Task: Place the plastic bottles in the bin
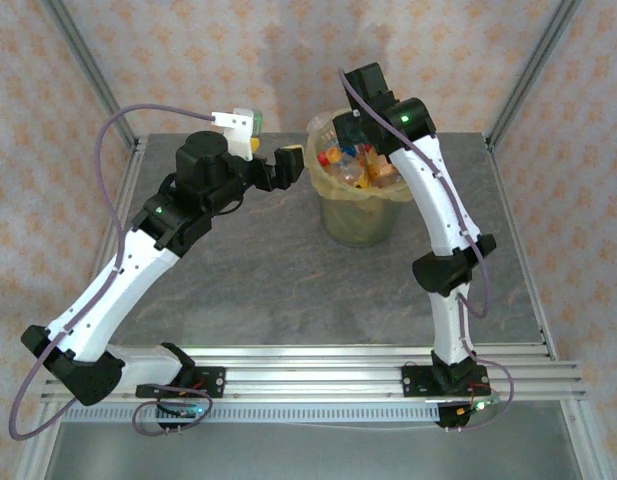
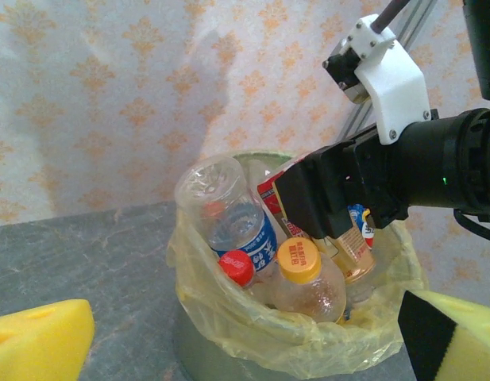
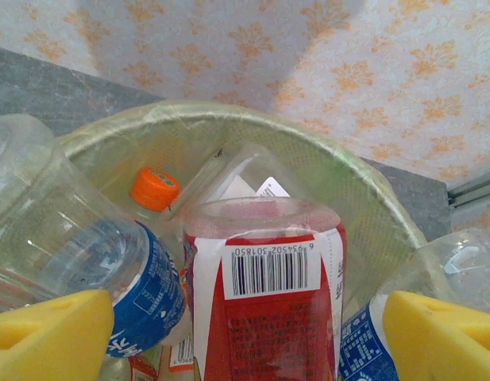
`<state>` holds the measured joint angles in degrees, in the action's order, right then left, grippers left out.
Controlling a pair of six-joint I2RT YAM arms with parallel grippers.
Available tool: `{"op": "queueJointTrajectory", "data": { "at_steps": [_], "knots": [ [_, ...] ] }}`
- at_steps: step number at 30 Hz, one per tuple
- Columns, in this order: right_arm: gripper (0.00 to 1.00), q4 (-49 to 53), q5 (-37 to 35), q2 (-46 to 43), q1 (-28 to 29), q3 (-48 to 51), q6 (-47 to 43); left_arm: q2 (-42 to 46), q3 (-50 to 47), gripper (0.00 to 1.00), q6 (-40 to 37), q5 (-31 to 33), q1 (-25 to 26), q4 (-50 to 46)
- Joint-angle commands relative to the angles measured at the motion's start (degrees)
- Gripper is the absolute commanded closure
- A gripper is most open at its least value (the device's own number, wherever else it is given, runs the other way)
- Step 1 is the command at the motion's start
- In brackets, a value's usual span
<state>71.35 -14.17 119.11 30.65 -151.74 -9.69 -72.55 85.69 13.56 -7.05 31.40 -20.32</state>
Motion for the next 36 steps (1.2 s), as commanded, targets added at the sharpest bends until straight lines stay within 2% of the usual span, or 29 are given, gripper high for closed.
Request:
{"op": "queueJointTrajectory", "data": {
  "at_steps": [1,5,12,15,17,21,24,27,32,36],
  "knots": [
    [0.12,-1.2,-1.5,-2.9,-0.2,-1.8,0.1,-0.1,-0.6,0.0,0.8,-0.4,-0.7,-0.2],
    [0.12,-2.0,-2.2,-4.5,-0.2,-1.7,1.4,-0.4,-0.6,0.0,1.4,0.0,-1.2,-0.4],
    [0.12,-4.1,-7.8,-8.6,-1.0,0.0,4.6,-0.1,-1.2,0.0,3.1,2.1,-2.6,-1.3],
    [0.05,-5.7,-9.0,-12.1,-1.3,4.3,6.1,0.2,-1.2,0.0,3.9,4.5,-3.7,-2.7],
    [0.01,-8.5,-10.1,-16.2,-1.5,10.5,6.9,0.5,-1.5,0.0,4.8,5.6,-5.0,-3.8],
    [0.01,-14.9,-11.9,-26.6,-1.7,25.4,9.2,2.3,-3.5,0.0,6.1,8.3,-7.7,-5.5],
    [0.01,-19.5,-13.3,-35.7,-1.8,38.7,12.0,4.8,-6.5,0.0,6.7,12.8,-8.9,-6.2],
    [0.01,-23.2,-15.3,-45.5,-1.8,52.3,16.5,8.0,-10.4,0.0,7.4,19.0,-9.5,-6.4],
    [0.01,-27.8,-17.9,-62.9,-1.8,74.1,24.2,15.3,-18.6,0.0,10.8,33.1,-9.8,-7.4],
    [0.01,-29.6,-21.2,-72.9,-1.8,86.8,27.1,22.4,-28.4,0.0,11.7,41.5,-9.9,-4.8]
  ]
}}
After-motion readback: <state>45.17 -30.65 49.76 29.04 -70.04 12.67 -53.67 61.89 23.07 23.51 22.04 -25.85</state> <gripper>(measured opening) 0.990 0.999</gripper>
